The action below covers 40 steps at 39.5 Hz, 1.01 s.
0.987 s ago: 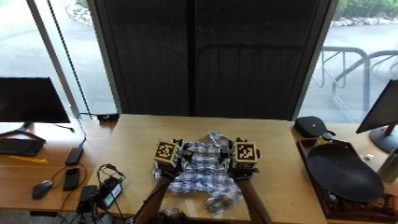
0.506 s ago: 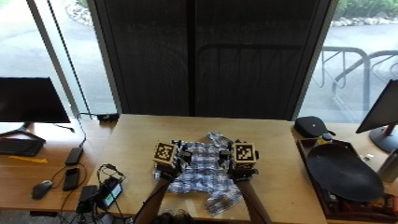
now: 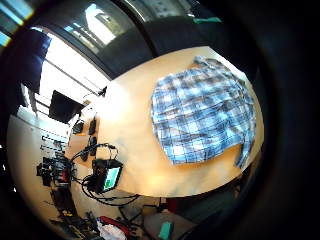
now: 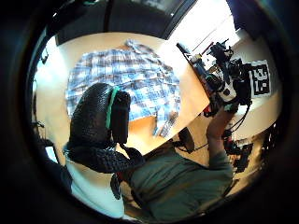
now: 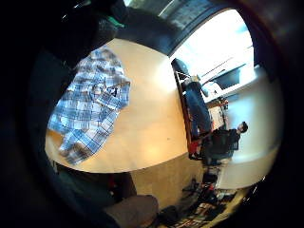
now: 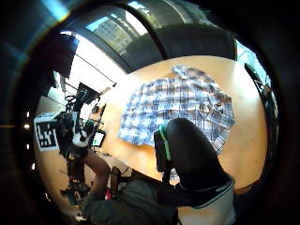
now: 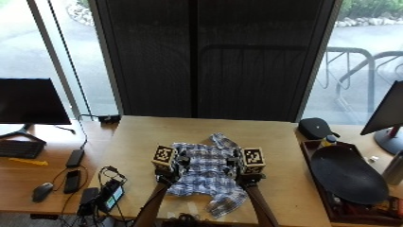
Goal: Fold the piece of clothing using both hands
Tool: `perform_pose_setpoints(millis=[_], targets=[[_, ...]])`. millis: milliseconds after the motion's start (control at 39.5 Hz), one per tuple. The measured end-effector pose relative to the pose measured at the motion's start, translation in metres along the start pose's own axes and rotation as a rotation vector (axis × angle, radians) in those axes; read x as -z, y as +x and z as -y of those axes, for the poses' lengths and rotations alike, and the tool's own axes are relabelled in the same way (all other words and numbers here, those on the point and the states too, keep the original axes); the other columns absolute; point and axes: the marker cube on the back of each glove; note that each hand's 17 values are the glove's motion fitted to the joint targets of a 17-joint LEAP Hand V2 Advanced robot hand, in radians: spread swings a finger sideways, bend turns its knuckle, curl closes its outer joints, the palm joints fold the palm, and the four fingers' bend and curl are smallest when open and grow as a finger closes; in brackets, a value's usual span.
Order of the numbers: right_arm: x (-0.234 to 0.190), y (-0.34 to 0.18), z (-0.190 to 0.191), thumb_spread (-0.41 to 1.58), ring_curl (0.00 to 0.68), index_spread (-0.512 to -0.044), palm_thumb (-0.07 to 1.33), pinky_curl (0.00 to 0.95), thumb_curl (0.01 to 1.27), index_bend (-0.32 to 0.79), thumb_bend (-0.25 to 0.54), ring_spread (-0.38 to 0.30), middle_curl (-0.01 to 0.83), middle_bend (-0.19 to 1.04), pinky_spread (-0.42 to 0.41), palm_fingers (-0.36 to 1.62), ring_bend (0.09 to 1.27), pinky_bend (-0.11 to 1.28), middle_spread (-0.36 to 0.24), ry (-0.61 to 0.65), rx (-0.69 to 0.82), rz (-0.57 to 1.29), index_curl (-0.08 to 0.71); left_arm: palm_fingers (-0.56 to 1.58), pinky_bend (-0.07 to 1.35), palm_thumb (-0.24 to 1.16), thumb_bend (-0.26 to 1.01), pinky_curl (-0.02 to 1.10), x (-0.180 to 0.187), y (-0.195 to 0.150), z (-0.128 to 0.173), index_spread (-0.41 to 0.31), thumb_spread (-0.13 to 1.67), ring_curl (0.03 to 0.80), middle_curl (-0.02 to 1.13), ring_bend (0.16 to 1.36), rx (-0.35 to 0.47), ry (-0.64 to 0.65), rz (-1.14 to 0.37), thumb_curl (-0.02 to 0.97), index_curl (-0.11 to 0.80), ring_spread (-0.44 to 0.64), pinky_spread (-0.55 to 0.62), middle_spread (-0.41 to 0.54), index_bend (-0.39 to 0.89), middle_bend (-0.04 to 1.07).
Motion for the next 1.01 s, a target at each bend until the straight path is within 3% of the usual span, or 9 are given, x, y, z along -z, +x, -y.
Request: perform_pose_setpoints(millis=[101, 304, 455, 557, 708, 784, 885, 936, 1012], targets=[[-0.033, -0.008, -0.034, 1.23, 0.266, -0.371, 0.4, 0.332, 0.28, 0.06, 0.048, 0.144, 0.27, 0.21, 0.276, 0.35, 0.5, 0.56, -0.01, -0.204, 0.043, 0.066, 0.199, 0.46, 0.3, 0.3, 0.0, 0.25, -0.021, -0.015, -0.02, -0.127, 1.21, 0.268, 0.35, 0.43, 0.002, -0.092, 0.026, 0.266, 0.306, 0.22, 0.36, 0.011, 0.13, 0.19], [-0.098, -0.01, -0.072, 1.17, 0.308, -0.336, 0.42, 0.36, 0.3, 0.01, 0.0, 0.097, 0.295, 0.2, 0.236, 0.37, 0.61, 0.65, -0.017, -0.46, 0.101, 0.048, 0.144, 0.38, 0.37, 0.28, -0.03, 0.28, -0.093, -0.043, -0.049, -0.101, 1.12, 0.297, 0.37, 0.49, -0.01, -0.4, 0.069, 0.286, 0.26, 0.23, 0.36, 0.024, 0.04, 0.22], [-0.111, -0.019, -0.088, 1.13, 0.327, -0.303, 0.42, 0.373, 0.31, 0.05, -0.022, 0.078, 0.315, 0.21, 0.21, 0.34, 0.65, 0.68, -0.009, -0.63, 0.158, 0.065, 0.122, 0.34, 0.44, 0.32, -0.02, 0.31, -0.09, -0.025, -0.067, -0.078, 1.07, 0.314, 0.39, 0.55, -0.104, -0.629, -0.034, 0.304, 0.212, 0.23, 0.34, 0.028, 0.03, 0.26], [-0.136, -0.022, -0.086, 1.11, 0.327, -0.291, 0.43, 0.376, 0.31, 0.08, -0.022, 0.087, 0.323, 0.21, 0.202, 0.31, 0.62, 0.69, 0.001, -0.695, 0.173, 0.062, 0.128, 0.32, 0.48, 0.36, -0.01, 0.33, -0.1, -0.021, -0.073, -0.069, 1.05, 0.322, 0.4, 0.57, -0.06, -0.755, 0.012, 0.317, 0.192, 0.23, 0.33, 0.035, 0.05, 0.27], [-0.123, -0.022, -0.089, 1.08, 0.314, -0.283, 0.44, 0.381, 0.32, 0.11, -0.024, 0.103, 0.321, 0.18, 0.2, 0.27, 0.58, 0.72, 0.021, -0.701, 0.136, -0.005, 0.145, 0.29, 0.56, 0.4, -0.01, 0.36, -0.113, -0.018, -0.07, -0.057, 1.04, 0.331, 0.4, 0.6, -0.065, -0.751, 0.029, 0.33, 0.181, 0.25, 0.32, 0.062, 0.07, 0.24], [-0.123, -0.022, -0.092, 1.07, 0.31, -0.286, 0.46, 0.378, 0.32, 0.13, -0.017, 0.104, 0.318, 0.17, 0.198, 0.28, 0.57, 0.72, 0.026, -0.726, 0.102, -0.024, 0.158, 0.3, 0.6, 0.44, -0.01, 0.37, -0.118, -0.021, -0.068, -0.048, 1.04, 0.33, 0.4, 0.61, -0.036, -0.734, 0.052, 0.333, 0.178, 0.25, 0.31, 0.068, 0.08, 0.23], [-0.12, -0.025, -0.089, 1.06, 0.302, -0.304, 0.51, 0.362, 0.33, 0.18, -0.006, 0.092, 0.312, 0.17, 0.202, 0.33, 0.55, 0.68, 0.024, -0.667, 0.07, -0.017, 0.193, 0.41, 0.61, 0.53, 0.02, 0.37, -0.116, -0.02, -0.069, -0.051, 1.05, 0.324, 0.39, 0.61, 0.009, -0.725, 0.068, 0.347, 0.193, 0.22, 0.27, 0.056, 0.14, 0.24], [-0.117, -0.024, -0.089, 1.08, 0.301, -0.322, 0.58, 0.338, 0.34, 0.25, 0.027, 0.045, 0.315, 0.18, 0.203, 0.46, 0.55, 0.61, -0.004, -0.653, 0.028, -0.051, 0.226, 0.5, 0.59, 0.57, 0.03, 0.36, -0.115, -0.018, -0.069, -0.068, 1.06, 0.313, 0.39, 0.58, 0.019, -0.717, 0.075, 0.354, 0.225, 0.2, 0.25, 0.038, 0.21, 0.23], [-0.113, -0.028, -0.087, 1.1, 0.297, -0.331, 0.66, 0.311, 0.36, 0.32, 0.057, -0.035, 0.322, 0.19, 0.168, 0.64, 0.56, 0.52, -0.049, -0.636, 0.027, -0.049, 0.259, 0.68, 0.52, 0.65, 0.06, 0.34, -0.116, -0.01, -0.061, -0.107, 1.08, 0.309, 0.39, 0.57, -0.033, -0.634, 0.05, 0.369, 0.269, 0.12, 0.2, -0.015, 0.28, 0.25]])
